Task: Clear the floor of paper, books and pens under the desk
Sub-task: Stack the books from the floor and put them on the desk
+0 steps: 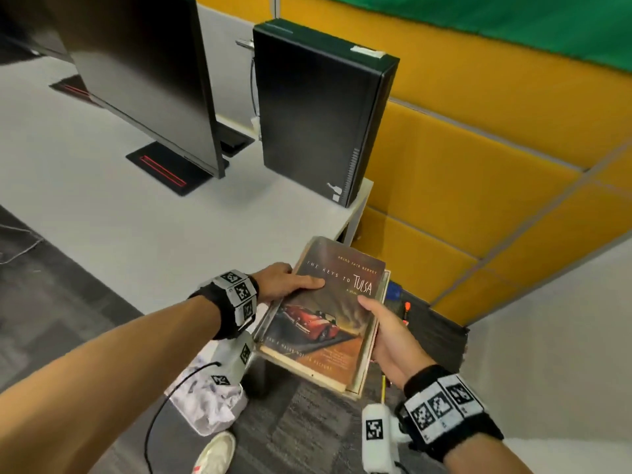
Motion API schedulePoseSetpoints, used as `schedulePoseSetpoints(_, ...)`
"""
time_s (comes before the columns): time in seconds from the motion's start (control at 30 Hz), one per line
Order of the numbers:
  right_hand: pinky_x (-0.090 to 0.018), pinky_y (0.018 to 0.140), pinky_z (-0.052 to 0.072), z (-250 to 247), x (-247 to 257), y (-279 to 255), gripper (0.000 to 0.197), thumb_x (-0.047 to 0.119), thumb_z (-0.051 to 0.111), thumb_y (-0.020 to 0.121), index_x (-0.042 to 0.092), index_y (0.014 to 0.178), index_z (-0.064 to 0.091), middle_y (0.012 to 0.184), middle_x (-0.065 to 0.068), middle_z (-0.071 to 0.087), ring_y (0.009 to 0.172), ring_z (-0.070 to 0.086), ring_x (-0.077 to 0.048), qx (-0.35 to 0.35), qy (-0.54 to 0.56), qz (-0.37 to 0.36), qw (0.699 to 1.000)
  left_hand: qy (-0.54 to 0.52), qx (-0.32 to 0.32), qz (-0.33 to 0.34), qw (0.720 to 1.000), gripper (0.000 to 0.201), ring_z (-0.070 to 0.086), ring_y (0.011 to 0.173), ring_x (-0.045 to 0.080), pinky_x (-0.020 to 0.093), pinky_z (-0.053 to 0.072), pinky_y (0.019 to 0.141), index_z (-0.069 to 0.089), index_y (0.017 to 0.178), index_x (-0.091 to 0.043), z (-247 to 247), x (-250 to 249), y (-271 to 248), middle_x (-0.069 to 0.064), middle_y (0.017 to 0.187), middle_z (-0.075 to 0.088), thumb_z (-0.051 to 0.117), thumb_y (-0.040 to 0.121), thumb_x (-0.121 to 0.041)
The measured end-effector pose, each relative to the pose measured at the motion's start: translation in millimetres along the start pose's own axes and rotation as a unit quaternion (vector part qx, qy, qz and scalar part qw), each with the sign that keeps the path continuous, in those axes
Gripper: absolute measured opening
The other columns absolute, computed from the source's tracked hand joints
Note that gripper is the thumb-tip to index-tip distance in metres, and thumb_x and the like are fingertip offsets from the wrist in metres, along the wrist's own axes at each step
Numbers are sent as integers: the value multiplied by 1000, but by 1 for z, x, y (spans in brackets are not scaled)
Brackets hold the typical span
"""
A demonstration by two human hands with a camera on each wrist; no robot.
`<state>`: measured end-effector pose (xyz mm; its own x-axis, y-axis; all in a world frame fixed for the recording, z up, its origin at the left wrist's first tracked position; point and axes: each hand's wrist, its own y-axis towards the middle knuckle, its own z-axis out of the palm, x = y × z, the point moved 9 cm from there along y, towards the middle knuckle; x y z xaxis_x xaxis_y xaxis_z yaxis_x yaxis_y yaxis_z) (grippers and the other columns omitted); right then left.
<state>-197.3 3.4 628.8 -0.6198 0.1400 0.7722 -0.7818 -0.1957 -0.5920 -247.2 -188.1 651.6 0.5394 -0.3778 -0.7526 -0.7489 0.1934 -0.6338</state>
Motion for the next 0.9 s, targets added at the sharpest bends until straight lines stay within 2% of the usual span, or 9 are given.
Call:
schedulePoseSetpoints(0.13, -45, 111, 39, 82, -19, 17, 45, 42, 65, 87, 24, 128, 61, 118, 2, 72, 116, 64, -18, -27, 26, 19, 999, 76, 3, 2, 997, 27, 72, 86, 25, 31, 59, 78, 68, 94, -17, -80, 21, -8, 9, 97, 74, 74, 82, -40)
schedulePoseSetpoints(0.23, -47, 111, 37, 148, -34, 27, 36, 42, 63, 89, 25, 121, 66, 114, 3, 74, 114, 64, -18, -32, 43, 45, 998, 99, 12, -9, 995, 36, 72, 92, 27, 36, 59, 85, 68, 102, -12, -137, 44, -14, 10, 100, 74, 77, 79, -38)
schedulePoseSetpoints(0.33, -46, 108, 43, 201, -44, 42, 36, 38, 67, 87, 19, 118, 68, 113, -2, 74, 112, 65, -21, -47, 53, 55, 996, 126, 24, -17, 992, 26, 72, 92, 26, 30, 58, 80, 67, 94, -16, -184, 62, -17, 8, 99, 74, 75, 80, -37)
schedulePoseSetpoints(0.47, -39, 97, 51, 249, -50, 64, 50, 41, 73, 76, 18, 120, 67, 114, -3, 73, 107, 68, -19, -61, 30, 56, 996, 144, 6, -27, 989, 36, 71, 90, 27, 32, 58, 78, 68, 99, -9, -238, 80, -11, 13, 101, 73, 75, 80, -38)
schedulePoseSetpoints(0.57, -47, 104, 46, 269, -50, 81, 78, 48, 80, 57, 16, 125, 58, 123, -8, 65, 115, 61, -25, -78, 21, 68, 994, 161, -13, -33, 986, 49, 69, 92, 34, 37, 54, 82, 67, 104, -5, -269, 87, -2, 18, 102, 72, 75, 78, -45)
schedulePoseSetpoints(0.63, -45, 103, 46, 276, -45, 92, 84, 48, 79, 51, 15, 125, 56, 124, -8, 63, 115, 60, -24, -94, 14, 60, 994, 165, -30, -33, 985, 58, 68, 95, 36, 41, 52, 88, 67, 105, -7, -286, 86, 5, 17, 102, 71, 77, 72, -54)
schedulePoseSetpoints(0.77, -29, 82, 48, 291, -31, 96, 52, 36, 71, 72, 14, 118, 62, 108, 0, 67, 98, 60, -12, -81, -2, 62, 995, 189, -44, -43, 980, 55, 67, 88, 27, 33, 51, 77, 67, 108, -10, -306, 82, 15, 11, 98, 70, 72, 76, -55)
schedulePoseSetpoints(0.83, -24, 69, 42, 292, -28, 97, 30, 25, 66, 83, 16, 112, 65, 95, 8, 65, 86, 56, -4, -81, -16, 65, 994, 196, -35, -64, 978, 54, 67, 90, 28, 34, 51, 81, 67, 108, -10, -310, 82, 18, 11, 99, 71, 71, 77, -54)
schedulePoseSetpoints(0.9, -26, 71, 41, 289, -26, 97, 32, 25, 68, 82, 14, 112, 65, 96, 8, 63, 86, 54, -4, -96, -52, 64, 992, 229, -37, -70, 970, 56, 66, 92, 27, 35, 48, 84, 68, 109, -10, -311, 76, 18, 9, 100, 71, 72, 76, -55)
